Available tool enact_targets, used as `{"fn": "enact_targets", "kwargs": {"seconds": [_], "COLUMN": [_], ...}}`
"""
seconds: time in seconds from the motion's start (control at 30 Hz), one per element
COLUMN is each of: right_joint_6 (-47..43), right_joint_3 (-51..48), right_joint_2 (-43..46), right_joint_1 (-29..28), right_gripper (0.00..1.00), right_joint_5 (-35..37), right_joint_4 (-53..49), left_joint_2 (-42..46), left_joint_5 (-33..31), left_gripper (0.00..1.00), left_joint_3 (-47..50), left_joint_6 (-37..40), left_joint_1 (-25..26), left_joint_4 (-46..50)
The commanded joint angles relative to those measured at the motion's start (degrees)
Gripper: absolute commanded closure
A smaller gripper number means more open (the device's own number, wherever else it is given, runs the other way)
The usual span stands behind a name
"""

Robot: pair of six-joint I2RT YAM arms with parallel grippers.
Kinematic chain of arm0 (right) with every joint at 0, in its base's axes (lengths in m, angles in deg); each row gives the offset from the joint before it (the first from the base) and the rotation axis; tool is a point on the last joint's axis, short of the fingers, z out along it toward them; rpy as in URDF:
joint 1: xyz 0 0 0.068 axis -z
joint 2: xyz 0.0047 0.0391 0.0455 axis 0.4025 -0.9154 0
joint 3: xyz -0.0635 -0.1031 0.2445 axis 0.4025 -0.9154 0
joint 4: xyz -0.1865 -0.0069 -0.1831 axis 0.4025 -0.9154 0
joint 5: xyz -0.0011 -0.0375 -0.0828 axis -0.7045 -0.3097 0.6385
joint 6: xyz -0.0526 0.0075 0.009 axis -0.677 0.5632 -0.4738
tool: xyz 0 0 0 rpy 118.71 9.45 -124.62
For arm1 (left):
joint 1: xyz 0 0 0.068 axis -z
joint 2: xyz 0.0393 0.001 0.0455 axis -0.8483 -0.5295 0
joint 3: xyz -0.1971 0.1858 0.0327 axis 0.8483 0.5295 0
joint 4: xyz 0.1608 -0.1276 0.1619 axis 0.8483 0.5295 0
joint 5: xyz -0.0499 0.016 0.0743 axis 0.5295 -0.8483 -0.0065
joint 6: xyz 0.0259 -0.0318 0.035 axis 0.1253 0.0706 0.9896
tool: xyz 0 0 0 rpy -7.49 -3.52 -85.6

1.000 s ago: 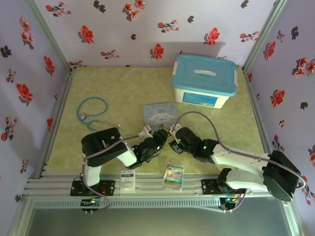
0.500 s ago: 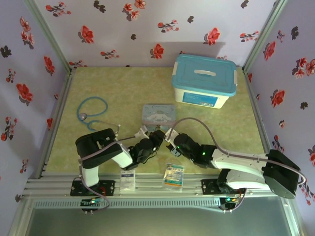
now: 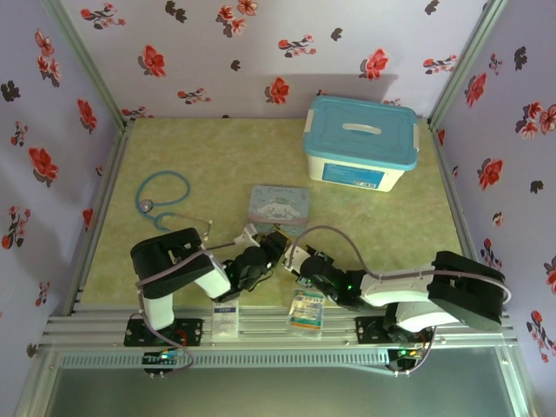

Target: Unlock the padlock with the key

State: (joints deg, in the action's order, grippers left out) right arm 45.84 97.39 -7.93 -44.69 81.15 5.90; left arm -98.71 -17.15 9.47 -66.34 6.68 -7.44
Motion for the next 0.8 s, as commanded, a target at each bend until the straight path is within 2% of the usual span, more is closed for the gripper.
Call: {"fn": "enact_targets", "kwargs": {"seconds": [0.0, 0.2, 0.43, 0.63, 0.77], "right_joint_6": [-3.4, -6.3, -8.0, -7.7, -7.8], "right_joint_3": [-0.7, -0.9, 1.4, 2.1, 3.5], "right_joint_2": [-1.9, -4.4, -8.9, -10.7, -11.2], "right_joint_1": [-0.5, -0.5, -0.6, -0.6, -0.6], "right_gripper": [0.63, 0.65, 0.78, 0.80, 0.82], "right_joint_5": [5.7, 6.2, 7.0, 7.4, 6.8], "right_joint_4": [10.3, 15.6, 18.1, 20.9, 19.2], "left_joint_2": [2.2, 1.7, 1.8, 1.9, 1.6], "left_joint_5": [-0.3, 0.3, 0.3, 0.3, 0.3], "left_gripper": [1.00, 1.00, 1.00, 1.00, 1.00], "left_joint_3": [0.4, -0.1, 0.2, 0.2, 0.1], "left_joint_6": [1.2, 1.2, 0.7, 0.9, 0.5], "left_joint_1": [-0.2, -0.2, -0.2, -0.2, -0.2], "left_joint_4": [-3.1, -3.0, -3.2, -3.1, -3.1]}}
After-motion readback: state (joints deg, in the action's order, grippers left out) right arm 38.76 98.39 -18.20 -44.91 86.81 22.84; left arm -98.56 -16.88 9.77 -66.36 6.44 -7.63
